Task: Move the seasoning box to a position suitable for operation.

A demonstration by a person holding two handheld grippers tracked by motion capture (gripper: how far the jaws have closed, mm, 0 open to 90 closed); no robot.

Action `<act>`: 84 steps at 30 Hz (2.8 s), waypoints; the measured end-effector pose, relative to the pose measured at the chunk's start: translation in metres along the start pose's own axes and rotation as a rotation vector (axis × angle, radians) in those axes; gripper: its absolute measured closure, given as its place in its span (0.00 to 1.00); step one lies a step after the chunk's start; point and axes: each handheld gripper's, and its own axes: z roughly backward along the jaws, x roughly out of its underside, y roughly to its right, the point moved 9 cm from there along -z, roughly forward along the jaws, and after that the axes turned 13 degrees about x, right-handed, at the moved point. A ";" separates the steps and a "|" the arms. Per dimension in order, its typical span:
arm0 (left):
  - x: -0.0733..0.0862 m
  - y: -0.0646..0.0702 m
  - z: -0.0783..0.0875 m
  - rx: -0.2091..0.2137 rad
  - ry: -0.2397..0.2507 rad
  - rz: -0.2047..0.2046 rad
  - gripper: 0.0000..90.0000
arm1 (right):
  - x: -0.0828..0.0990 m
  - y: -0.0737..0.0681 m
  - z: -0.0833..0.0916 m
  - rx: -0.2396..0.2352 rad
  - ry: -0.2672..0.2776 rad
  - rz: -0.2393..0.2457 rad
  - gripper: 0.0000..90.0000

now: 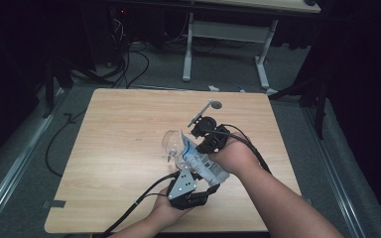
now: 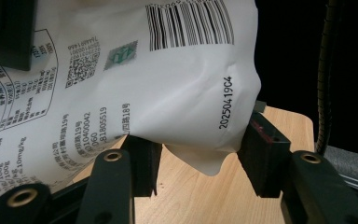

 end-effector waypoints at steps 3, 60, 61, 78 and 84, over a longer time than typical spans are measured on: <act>0.000 0.000 0.000 0.001 0.001 0.004 0.58 | -0.001 0.000 -0.001 0.000 0.003 0.009 1.00; -0.002 -0.001 0.001 0.007 0.015 0.021 0.56 | -0.005 -0.001 -0.004 0.002 -0.001 0.018 1.00; -0.002 -0.001 0.001 0.007 0.015 0.021 0.56 | -0.005 -0.001 -0.004 0.003 -0.002 0.019 1.00; -0.003 0.000 0.002 0.004 0.014 0.013 0.56 | -0.005 -0.001 -0.003 0.005 0.002 0.019 1.00; -0.002 0.000 0.002 0.003 0.011 0.011 0.56 | -0.005 -0.001 -0.003 0.004 0.003 0.022 1.00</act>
